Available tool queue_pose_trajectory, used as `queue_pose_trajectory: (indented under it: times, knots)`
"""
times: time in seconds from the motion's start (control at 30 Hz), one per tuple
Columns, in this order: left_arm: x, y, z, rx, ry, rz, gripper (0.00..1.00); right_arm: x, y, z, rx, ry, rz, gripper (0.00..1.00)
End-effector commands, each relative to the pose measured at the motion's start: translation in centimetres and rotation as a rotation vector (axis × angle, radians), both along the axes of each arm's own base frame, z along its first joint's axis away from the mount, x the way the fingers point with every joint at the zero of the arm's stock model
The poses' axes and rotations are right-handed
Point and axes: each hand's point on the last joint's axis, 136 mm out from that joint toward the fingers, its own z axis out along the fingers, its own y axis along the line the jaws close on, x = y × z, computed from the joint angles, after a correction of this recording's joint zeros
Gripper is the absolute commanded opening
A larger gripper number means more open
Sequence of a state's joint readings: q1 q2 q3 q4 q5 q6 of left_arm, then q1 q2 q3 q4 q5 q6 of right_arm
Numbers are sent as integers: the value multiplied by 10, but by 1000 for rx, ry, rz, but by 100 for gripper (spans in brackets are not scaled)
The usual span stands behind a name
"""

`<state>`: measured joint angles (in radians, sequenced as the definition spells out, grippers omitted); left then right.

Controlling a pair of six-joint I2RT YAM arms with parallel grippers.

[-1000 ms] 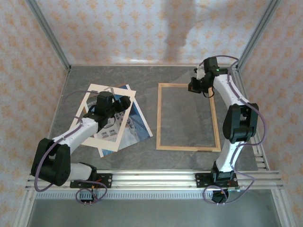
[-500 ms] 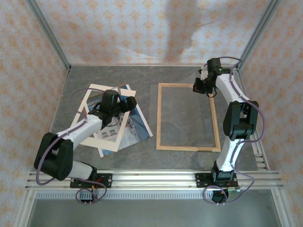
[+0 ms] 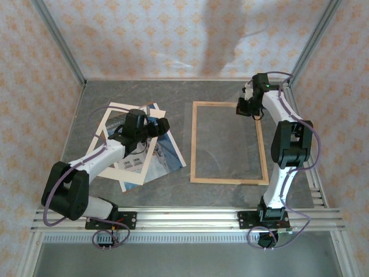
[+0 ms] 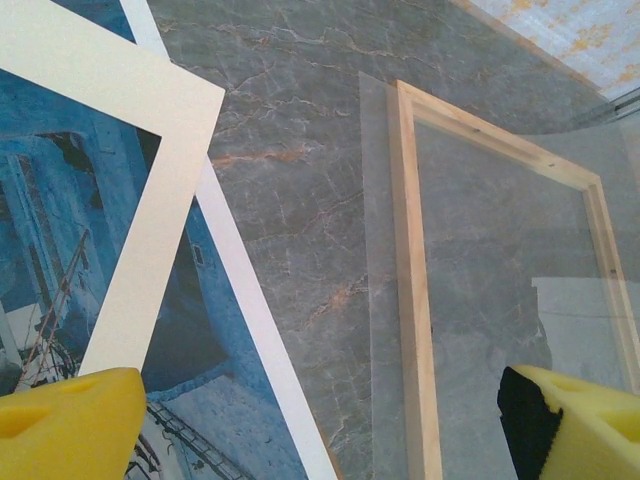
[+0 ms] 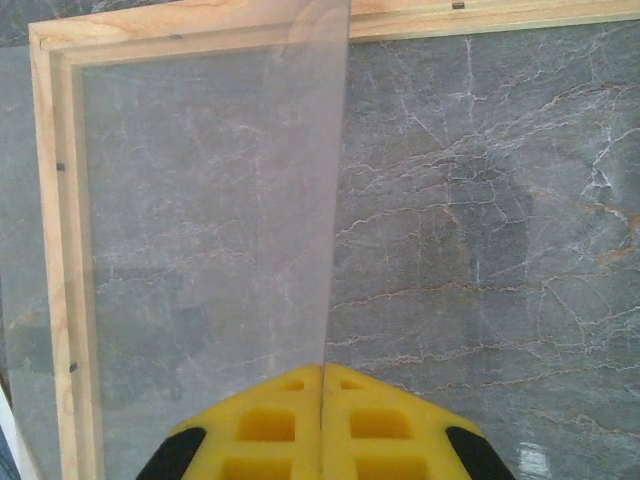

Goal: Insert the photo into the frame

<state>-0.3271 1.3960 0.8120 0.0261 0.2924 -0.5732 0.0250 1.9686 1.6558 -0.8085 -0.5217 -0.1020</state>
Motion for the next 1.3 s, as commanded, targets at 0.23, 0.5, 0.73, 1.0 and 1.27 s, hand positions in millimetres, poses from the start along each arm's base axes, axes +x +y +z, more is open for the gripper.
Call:
queue_pose_trajectory:
  times: [0.23,0.5,0.73,1.0,1.27]
  knots:
    - [1,-7,7,12,-13,-34,92,-13,-11,-7,-42,18,41,0]
    - [0,-7,5,13,-10,-33,92,-12,-17,-13,-55,16,33,0]
    - [0,-7,4,14,-9,-32,92,-5,-15,-13,-16,-6,-8,0]
    - [-1,-6,1,23,-2,-29,92,1,-15,-3,18,-43,-27,0]
    - [-1,-6,-2,24,3,-28,92,1,-13,3,35,-68,-18,0]
